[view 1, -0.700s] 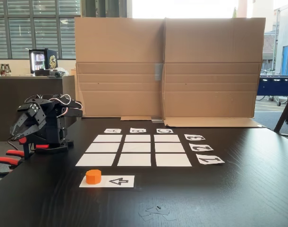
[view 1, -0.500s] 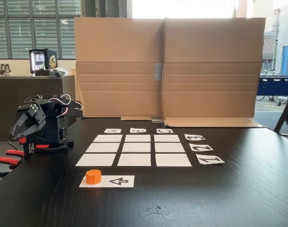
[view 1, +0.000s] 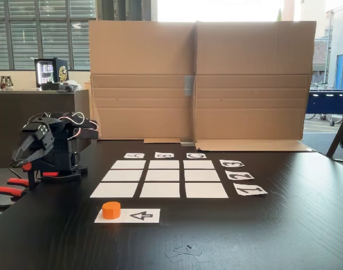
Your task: Pick up the round, orange token and place it in the grid on square B1.
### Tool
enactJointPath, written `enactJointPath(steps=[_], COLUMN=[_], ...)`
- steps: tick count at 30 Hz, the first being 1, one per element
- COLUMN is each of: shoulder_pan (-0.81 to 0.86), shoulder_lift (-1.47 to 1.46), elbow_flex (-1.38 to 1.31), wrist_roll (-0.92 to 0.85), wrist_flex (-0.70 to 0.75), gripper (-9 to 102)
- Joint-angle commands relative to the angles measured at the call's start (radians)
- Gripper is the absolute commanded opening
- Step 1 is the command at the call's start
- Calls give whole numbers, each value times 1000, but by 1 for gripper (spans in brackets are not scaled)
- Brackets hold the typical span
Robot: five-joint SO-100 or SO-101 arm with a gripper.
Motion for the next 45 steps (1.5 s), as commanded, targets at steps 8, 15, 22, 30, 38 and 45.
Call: enactJointPath(steps=[8, 15, 22, 30, 38, 45], shoulder_pan=[44, 44, 23, -3, -173, -279], shoulder_lift=[8, 8, 8, -196, -601, -900], elbow_flex=[-11, -11, 0, -158, -611, -953], wrist_roll=[-5, -5, -5, -32, -60, -60], wrist_flex=[5, 5, -32, -6, 268, 499], gripper=[-1, -1, -1, 3, 11, 37])
